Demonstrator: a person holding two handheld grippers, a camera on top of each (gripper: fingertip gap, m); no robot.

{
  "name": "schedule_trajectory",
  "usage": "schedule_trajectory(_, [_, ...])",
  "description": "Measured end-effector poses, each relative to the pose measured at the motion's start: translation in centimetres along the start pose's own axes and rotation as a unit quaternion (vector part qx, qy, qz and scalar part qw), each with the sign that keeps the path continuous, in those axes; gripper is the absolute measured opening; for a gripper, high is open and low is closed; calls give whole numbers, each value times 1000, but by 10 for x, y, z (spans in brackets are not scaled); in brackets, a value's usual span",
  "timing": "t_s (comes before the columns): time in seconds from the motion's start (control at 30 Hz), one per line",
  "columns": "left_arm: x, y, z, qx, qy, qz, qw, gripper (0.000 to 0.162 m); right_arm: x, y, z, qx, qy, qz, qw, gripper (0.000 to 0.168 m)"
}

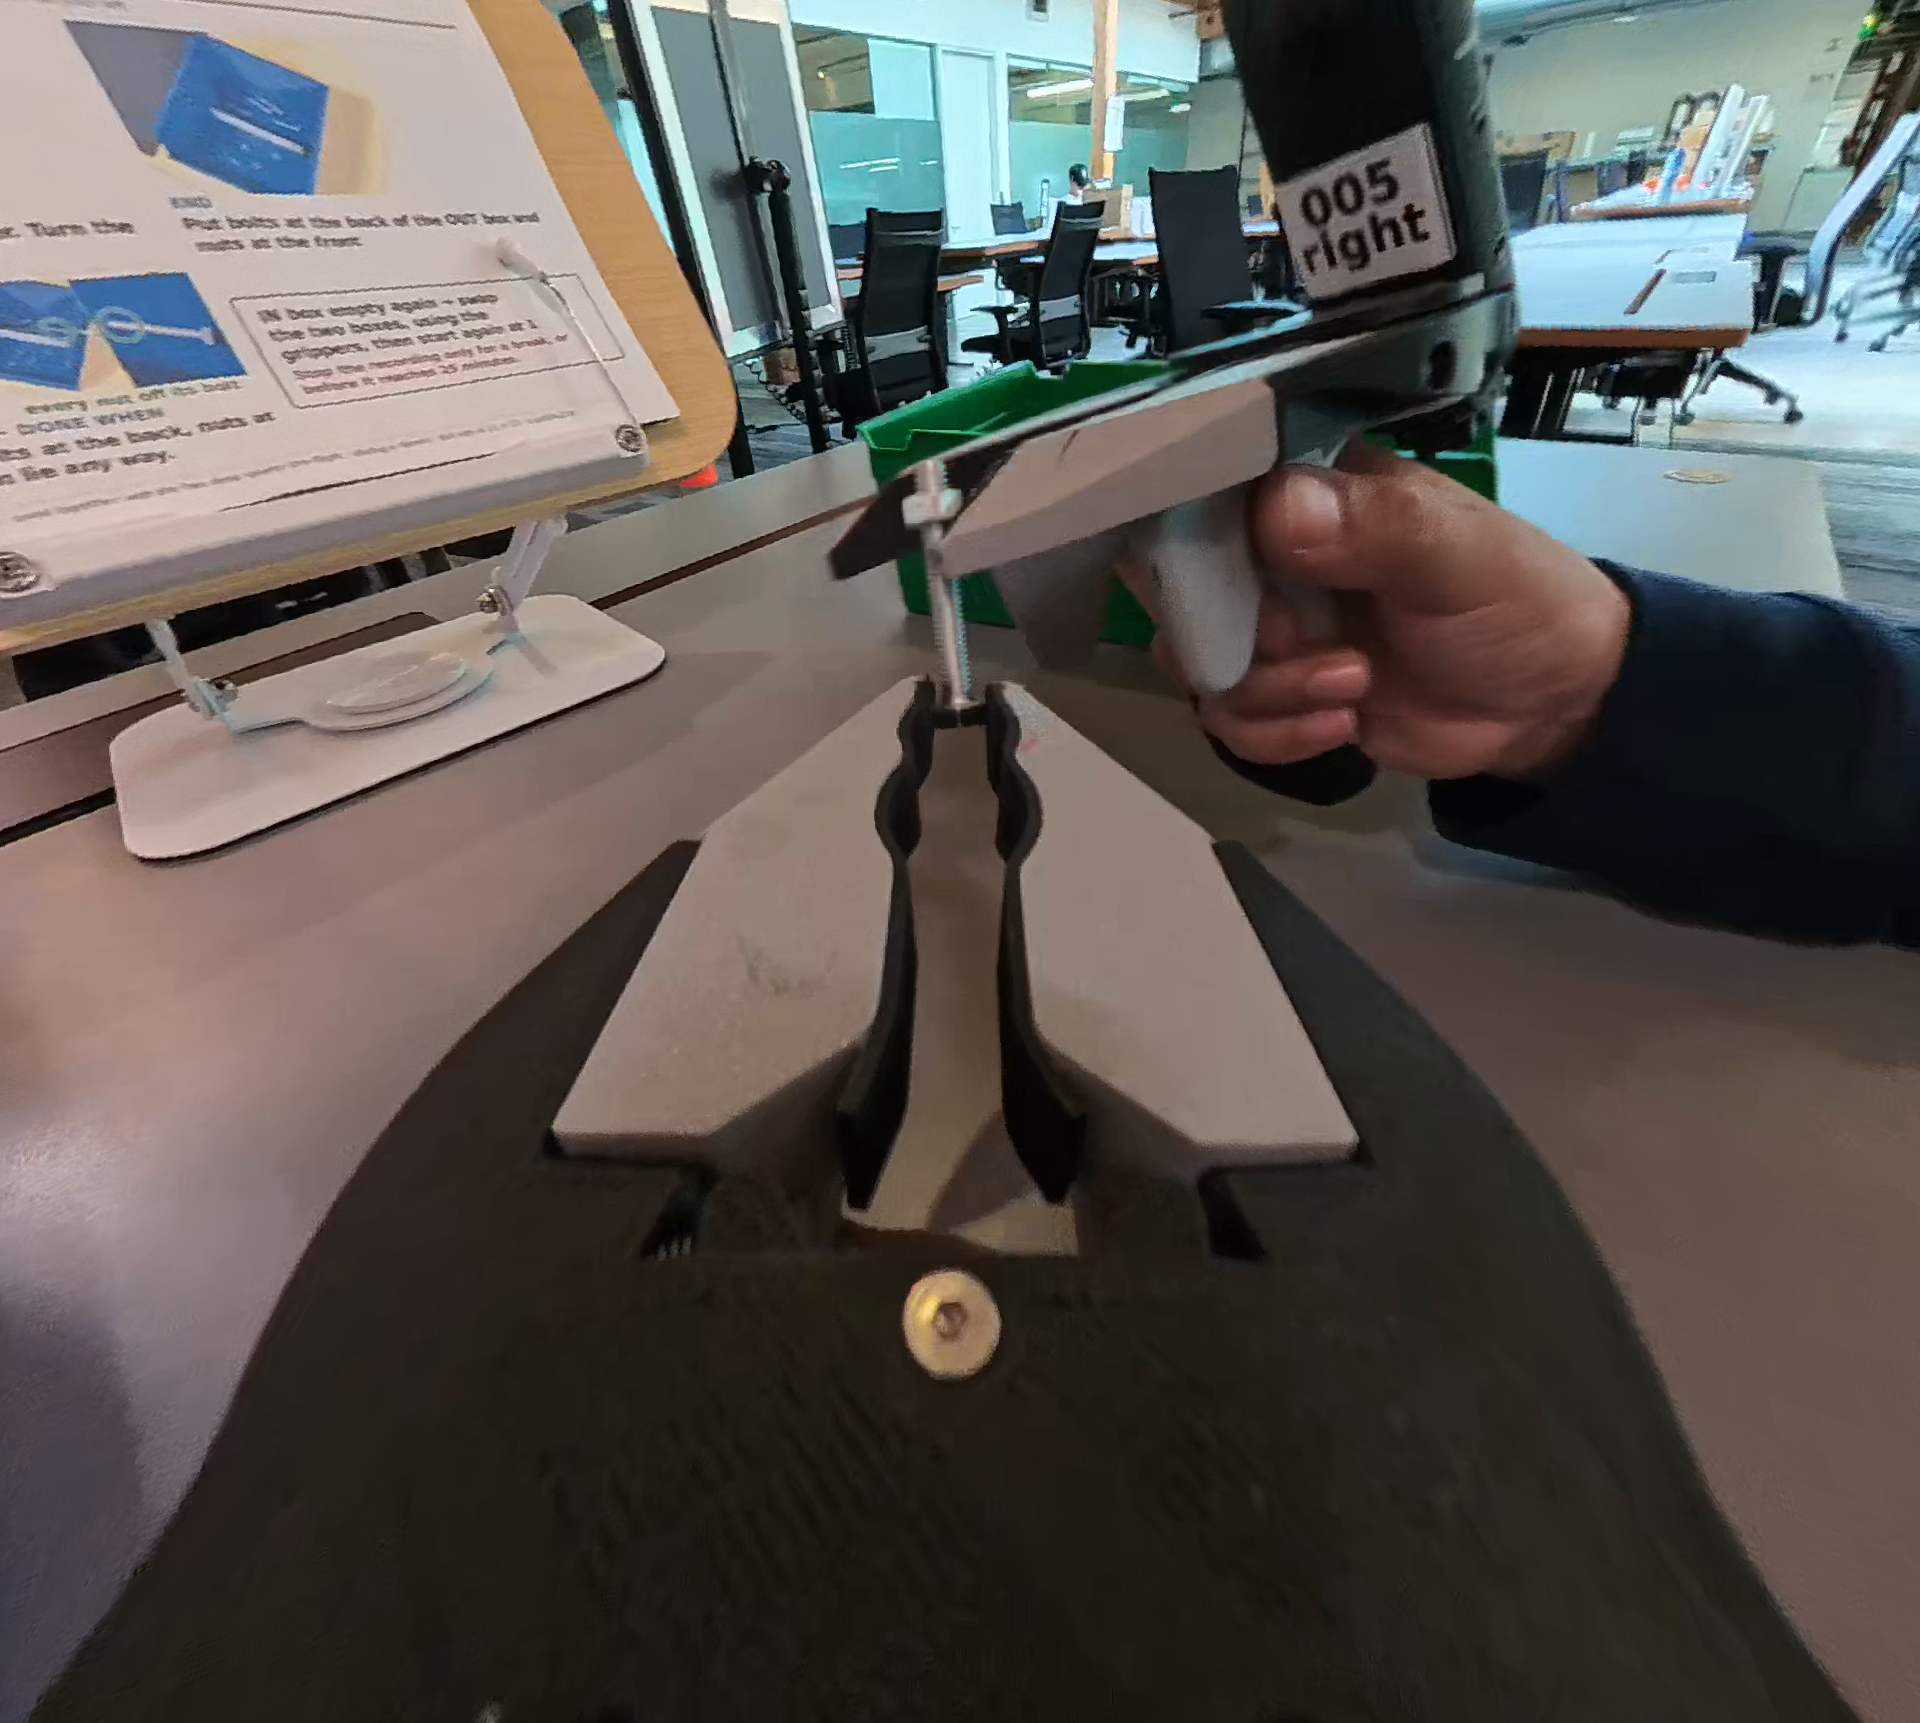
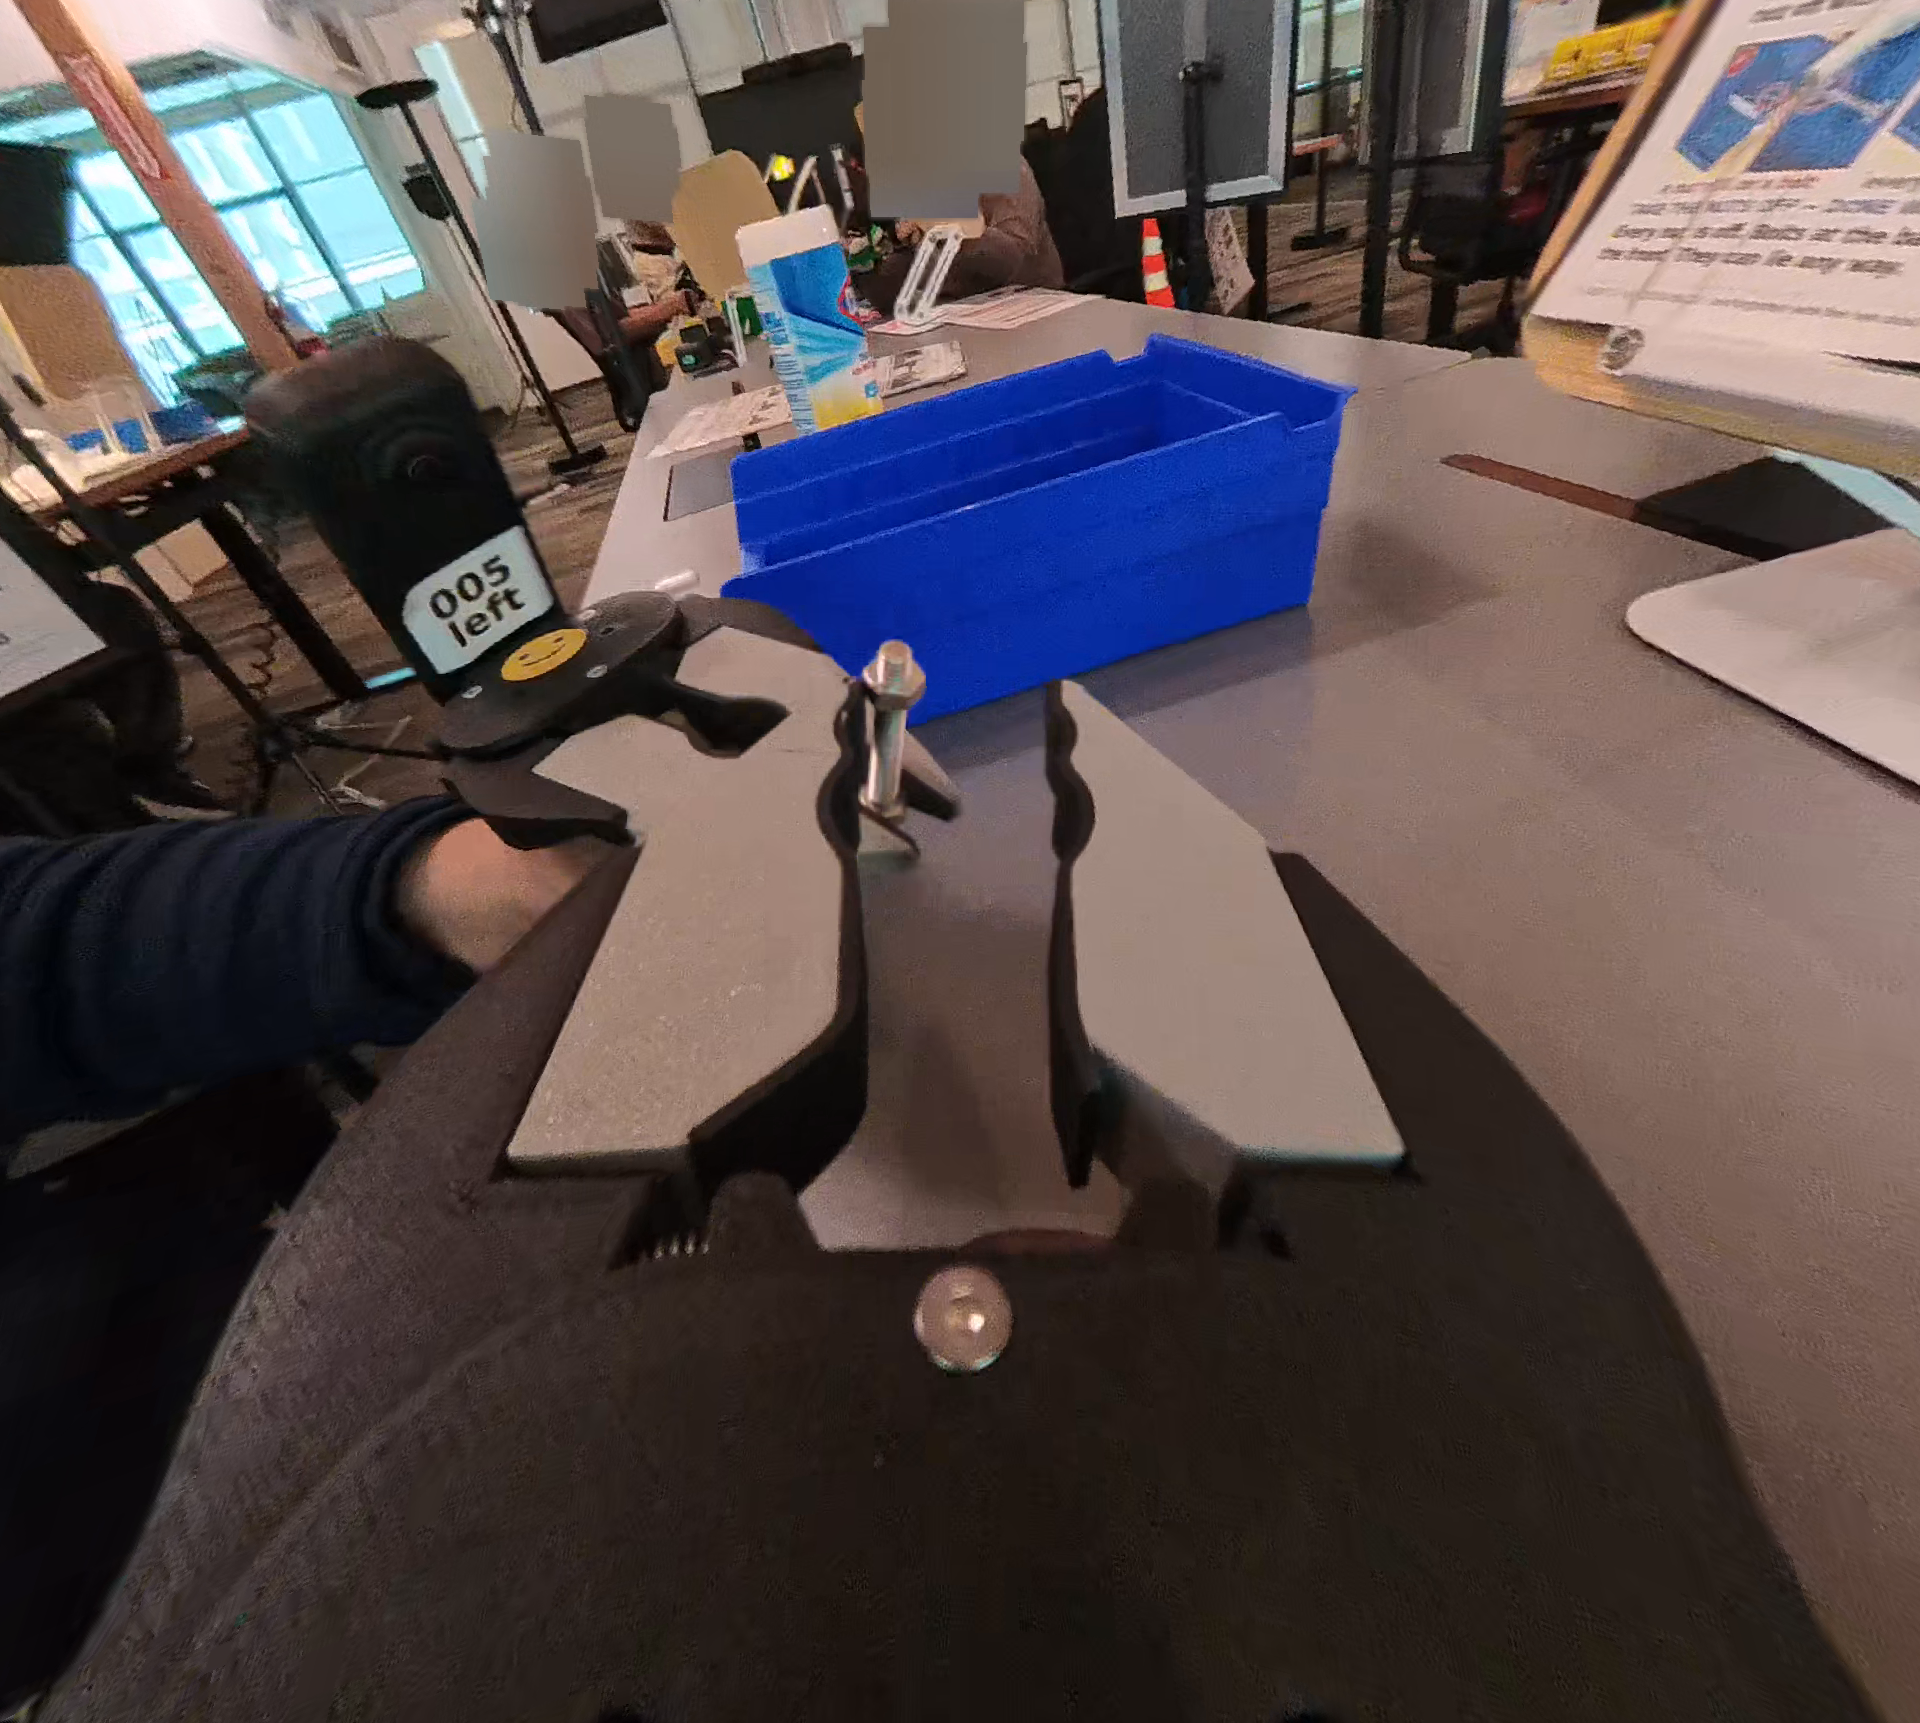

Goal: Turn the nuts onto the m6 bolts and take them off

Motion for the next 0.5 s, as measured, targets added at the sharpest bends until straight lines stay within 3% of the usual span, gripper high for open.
schedule_trajectory(0.13, [6,-9,1,28,15,16,999,8,19,22,9,-65,45,-3,997,21])
schedule_trajectory(0.33, [0,-3,-2,14,3,3,1000,8,0,-10,0,-21,9,62,998,22])
schedule_trajectory(0.43, [-1,-2,-4,14,-3,-1,1000,8,-5,-11,-6,0,-4,43,999,5])
schedule_trajectory(0.5, [-3,-1,-5,18,-9,-5,1000,8,-4,-8,-7,-6,-13,45,999,4])
Point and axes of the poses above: each gripper's, where its closed fingertips meet, x back along the fingers, z out of its top, y = z × x across the jaws, the point moved 8 cm from there along x, back along the fingers, and after that the axes turned 14 degrees about -z, right-handed, at the moved point
